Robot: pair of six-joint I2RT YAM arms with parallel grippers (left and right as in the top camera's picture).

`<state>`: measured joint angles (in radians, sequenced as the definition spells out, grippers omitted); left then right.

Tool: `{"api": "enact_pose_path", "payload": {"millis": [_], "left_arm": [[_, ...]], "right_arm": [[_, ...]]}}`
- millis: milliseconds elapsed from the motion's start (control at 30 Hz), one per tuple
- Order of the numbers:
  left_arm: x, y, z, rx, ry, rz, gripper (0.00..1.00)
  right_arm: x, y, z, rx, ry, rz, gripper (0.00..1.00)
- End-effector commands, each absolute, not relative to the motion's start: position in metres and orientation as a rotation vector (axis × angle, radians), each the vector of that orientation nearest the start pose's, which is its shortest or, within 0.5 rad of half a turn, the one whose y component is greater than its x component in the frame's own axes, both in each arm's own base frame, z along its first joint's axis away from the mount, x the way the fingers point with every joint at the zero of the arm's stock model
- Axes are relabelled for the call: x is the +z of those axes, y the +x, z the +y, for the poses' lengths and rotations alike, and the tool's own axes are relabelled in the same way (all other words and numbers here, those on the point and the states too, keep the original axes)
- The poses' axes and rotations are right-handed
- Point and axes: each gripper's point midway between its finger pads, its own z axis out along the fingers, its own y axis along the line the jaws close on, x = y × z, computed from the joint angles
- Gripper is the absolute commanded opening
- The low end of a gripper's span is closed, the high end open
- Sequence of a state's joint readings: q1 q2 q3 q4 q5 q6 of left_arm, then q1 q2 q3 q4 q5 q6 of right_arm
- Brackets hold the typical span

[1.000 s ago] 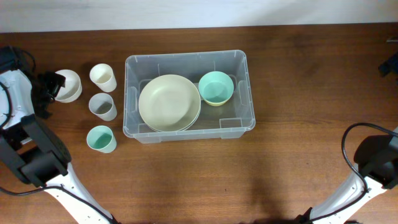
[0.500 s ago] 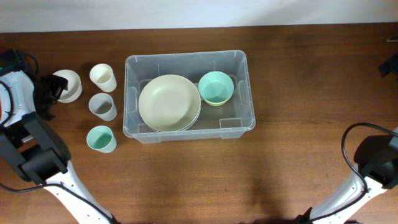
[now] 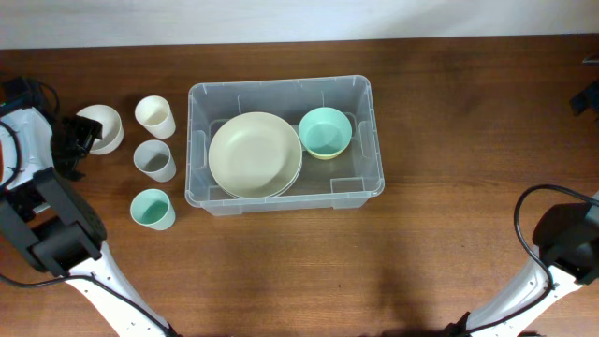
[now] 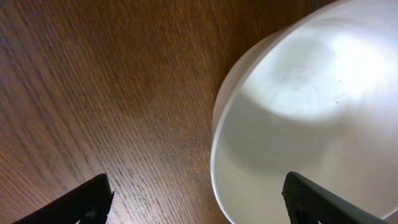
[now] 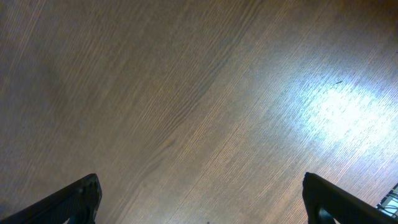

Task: Pack container
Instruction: 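Move the left gripper to the rim of the white bowl, then grasp the white bowl rim with the left gripper and lift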

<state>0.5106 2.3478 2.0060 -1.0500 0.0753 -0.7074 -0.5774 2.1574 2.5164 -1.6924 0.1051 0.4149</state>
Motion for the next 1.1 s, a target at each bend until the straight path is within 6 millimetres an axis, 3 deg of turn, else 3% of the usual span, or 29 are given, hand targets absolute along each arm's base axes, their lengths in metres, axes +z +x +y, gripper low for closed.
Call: {"api": "enact_pose_path", "payload": {"millis": [0,200,367,633,1067], "left_arm": [[0.022,0.438,0.234,-0.145,-1.725,2.448,0.85],[0.017,0.436,0.234,-0.143,-1.732,2.458,0.84],[0.015,0.436,0.234,-0.142,-1.734,2.46,0.78],[-0.009,0.429,0.228,-0.145,-1.775,2.511,0.73],[-0.008,0.433,0.232,-0.137,-1.749,2.506,0.62]], "right_arm": [[0.238,0.35,-0.251,-0.197,1.407,2.548,0.99],[0.238,0.35,-0.252,-0.197,1.408,2.547,0.99],[0.238,0.35,-0.252,-0.197,1.408,2.547,0.99],[0.238,0.35,-0.251,-0.197,1.407,2.548,0.99],[0.238,0.35,-0.252,-0.197,1.408,2.547,0.99]]}}
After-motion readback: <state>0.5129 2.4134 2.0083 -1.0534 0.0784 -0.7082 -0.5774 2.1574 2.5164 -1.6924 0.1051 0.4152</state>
